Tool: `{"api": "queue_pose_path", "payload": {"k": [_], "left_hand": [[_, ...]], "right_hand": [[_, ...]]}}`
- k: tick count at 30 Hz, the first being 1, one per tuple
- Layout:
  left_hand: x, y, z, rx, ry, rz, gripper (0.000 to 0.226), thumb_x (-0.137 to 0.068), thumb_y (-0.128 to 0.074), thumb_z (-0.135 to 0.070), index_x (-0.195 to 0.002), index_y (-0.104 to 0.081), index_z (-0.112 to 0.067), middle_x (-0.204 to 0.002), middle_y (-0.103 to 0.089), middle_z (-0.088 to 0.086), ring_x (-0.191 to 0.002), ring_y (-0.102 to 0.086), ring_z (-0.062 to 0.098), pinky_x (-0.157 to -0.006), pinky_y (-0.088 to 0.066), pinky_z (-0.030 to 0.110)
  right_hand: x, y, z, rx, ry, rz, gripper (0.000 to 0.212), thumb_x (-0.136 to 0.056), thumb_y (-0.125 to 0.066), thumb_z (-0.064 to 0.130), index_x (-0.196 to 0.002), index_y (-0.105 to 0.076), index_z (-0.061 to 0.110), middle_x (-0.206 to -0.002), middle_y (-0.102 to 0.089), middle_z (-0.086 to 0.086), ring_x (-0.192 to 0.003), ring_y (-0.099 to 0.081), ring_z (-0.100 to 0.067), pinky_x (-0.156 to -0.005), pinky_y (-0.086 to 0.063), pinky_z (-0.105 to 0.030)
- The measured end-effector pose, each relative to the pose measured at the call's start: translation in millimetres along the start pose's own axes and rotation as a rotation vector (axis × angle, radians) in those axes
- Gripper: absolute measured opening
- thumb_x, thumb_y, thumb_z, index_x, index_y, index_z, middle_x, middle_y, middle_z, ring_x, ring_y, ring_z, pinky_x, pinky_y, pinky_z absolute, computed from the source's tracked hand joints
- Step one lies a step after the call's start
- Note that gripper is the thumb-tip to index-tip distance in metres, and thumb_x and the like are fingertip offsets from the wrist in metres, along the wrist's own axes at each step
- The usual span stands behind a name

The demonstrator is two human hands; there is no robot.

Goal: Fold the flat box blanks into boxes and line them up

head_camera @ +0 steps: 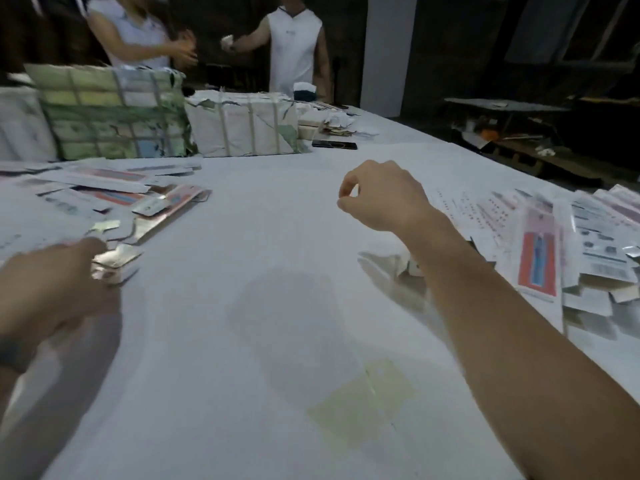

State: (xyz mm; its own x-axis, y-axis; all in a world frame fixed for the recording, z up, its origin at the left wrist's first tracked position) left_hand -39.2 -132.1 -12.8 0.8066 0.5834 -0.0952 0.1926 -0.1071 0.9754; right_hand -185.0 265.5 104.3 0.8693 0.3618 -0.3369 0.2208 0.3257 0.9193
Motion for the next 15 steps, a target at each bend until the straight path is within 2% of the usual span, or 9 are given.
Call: {"api": "queue_pose_path", "payload": {"k": [2, 4, 6, 8, 12, 14, 15], "left_hand": [[26.8, 32.2, -14.5, -0.072, -0.002, -0.033, 0.065, -0.062, -0.077, -0.048, -0.120, -0.053, -0.030, -0.101, -0.059, 0.014, -0.099, -0.058, 0.045, -0.087, -0.052, 0.050], [49.3, 48.2, -28.2, -0.088, 0.015, -0.032, 0.070, -0.062, -0.075, -0.042, -0.127, -0.049, -0.034, -0.113, -0.057, 0.013, -0.109, -0.053, 0.044, -0.092, -0.047, 0.050], [54.8, 51.6, -29.9, -0.133, 0.089, -0.039, 0.066, -0.065, -0.073, -0.034, -0.125, -0.046, -0.040, -0.122, -0.051, 0.008, -0.118, -0.046, 0.043, -0.096, -0.036, 0.056], [57.9, 54.2, -34.0, -0.099, 0.115, 0.020, 0.057, -0.075, -0.070, -0.032, -0.126, -0.045, -0.038, -0.123, -0.050, 0.006, -0.119, -0.045, 0.041, -0.096, -0.034, 0.055], [62.8, 54.0, -42.0, -0.113, 0.040, 0.011, 0.054, -0.081, -0.066, -0.018, -0.130, -0.048, -0.029, -0.118, -0.054, 0.008, -0.112, -0.054, 0.040, -0.090, -0.045, 0.049], [65.2, 55.9, -51.0, -0.110, -0.005, -0.051, 0.040, -0.086, -0.064, -0.019, -0.124, -0.052, -0.022, -0.097, -0.055, 0.009, -0.093, -0.057, 0.038, -0.075, -0.048, 0.043], [66.6, 57.6, -56.3, -0.104, -0.028, -0.100, 0.033, -0.091, -0.063, -0.025, -0.121, -0.052, -0.019, -0.084, -0.049, 0.006, -0.081, -0.052, 0.035, -0.067, -0.044, 0.039]], "right_hand": [[5.4, -11.1, 19.5, -0.017, 0.072, 0.003, 0.012, -0.089, -0.057, 0.032, -0.095, -0.067, 0.035, -0.088, -0.056, 0.008, -0.093, -0.054, -0.022, -0.069, -0.035, -0.031], [10.6, -20.7, 36.6, -0.039, 0.135, -0.008, 0.012, -0.090, -0.056, 0.034, -0.093, -0.067, 0.036, -0.078, -0.048, 0.016, -0.089, -0.052, -0.020, -0.069, -0.035, -0.031], [16.1, -27.5, 51.7, -0.071, 0.189, -0.029, 0.013, -0.090, -0.055, 0.034, -0.093, -0.067, 0.036, -0.075, -0.051, 0.015, -0.086, -0.053, -0.020, -0.068, -0.035, -0.030], [21.8, -32.9, 65.5, -0.107, 0.235, -0.042, 0.013, -0.089, -0.056, 0.034, -0.093, -0.068, 0.036, -0.074, -0.056, 0.012, -0.082, -0.056, -0.020, -0.065, -0.036, -0.029], [31.9, -44.4, 85.1, -0.174, 0.309, -0.025, 0.012, -0.089, -0.057, 0.033, -0.092, -0.069, 0.036, -0.067, -0.057, 0.013, -0.076, -0.057, -0.018, -0.062, -0.037, -0.028], [35.8, -49.6, 90.1, -0.196, 0.331, -0.015, 0.012, -0.089, -0.057, 0.032, -0.090, -0.069, 0.036, -0.065, -0.056, 0.013, -0.074, -0.058, -0.018, -0.062, -0.037, -0.028], [37.1, -51.3, 92.0, -0.206, 0.338, -0.017, 0.012, -0.089, -0.058, 0.032, -0.090, -0.069, 0.035, -0.064, -0.056, 0.012, -0.073, -0.058, -0.018, -0.062, -0.038, -0.028]]}}
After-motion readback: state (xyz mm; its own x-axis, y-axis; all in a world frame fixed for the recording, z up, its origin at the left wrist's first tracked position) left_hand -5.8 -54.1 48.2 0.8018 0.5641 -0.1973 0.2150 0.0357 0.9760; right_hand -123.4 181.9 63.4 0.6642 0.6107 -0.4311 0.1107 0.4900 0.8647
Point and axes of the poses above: each hand's wrist, its own x-axis away from the middle knuckle, its own y-axis out of the back of the hand, z = x × y, the point moved 4 cm from there along -x, towards the middle knuckle
